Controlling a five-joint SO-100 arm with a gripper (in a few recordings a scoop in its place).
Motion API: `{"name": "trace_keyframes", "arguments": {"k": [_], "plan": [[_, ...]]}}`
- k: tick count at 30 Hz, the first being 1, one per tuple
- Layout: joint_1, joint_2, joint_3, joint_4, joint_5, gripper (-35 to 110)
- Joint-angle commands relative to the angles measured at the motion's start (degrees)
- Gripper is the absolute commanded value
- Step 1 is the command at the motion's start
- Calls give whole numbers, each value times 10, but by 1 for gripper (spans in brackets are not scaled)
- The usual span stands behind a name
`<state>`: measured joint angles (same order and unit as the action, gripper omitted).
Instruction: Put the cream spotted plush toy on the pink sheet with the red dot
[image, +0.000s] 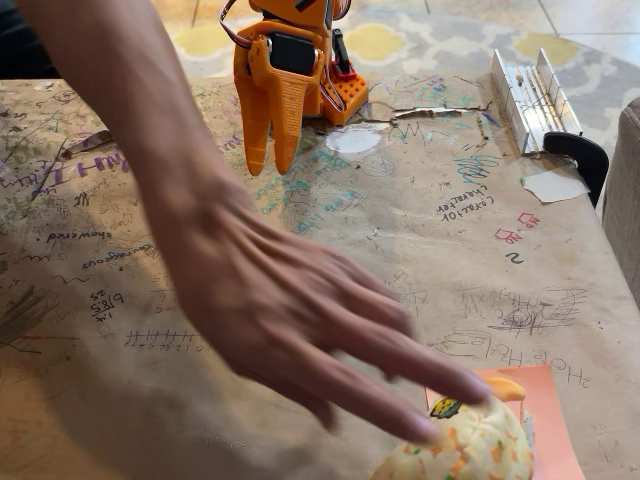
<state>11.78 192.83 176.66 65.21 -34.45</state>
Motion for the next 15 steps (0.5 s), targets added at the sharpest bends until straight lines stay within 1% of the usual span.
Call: {"name": "trace_keyframes", "arguments": {"k": [1,15], "plan": [[14,4,-16,-6,2,27],[8,4,-15,-6,-1,31]]}}
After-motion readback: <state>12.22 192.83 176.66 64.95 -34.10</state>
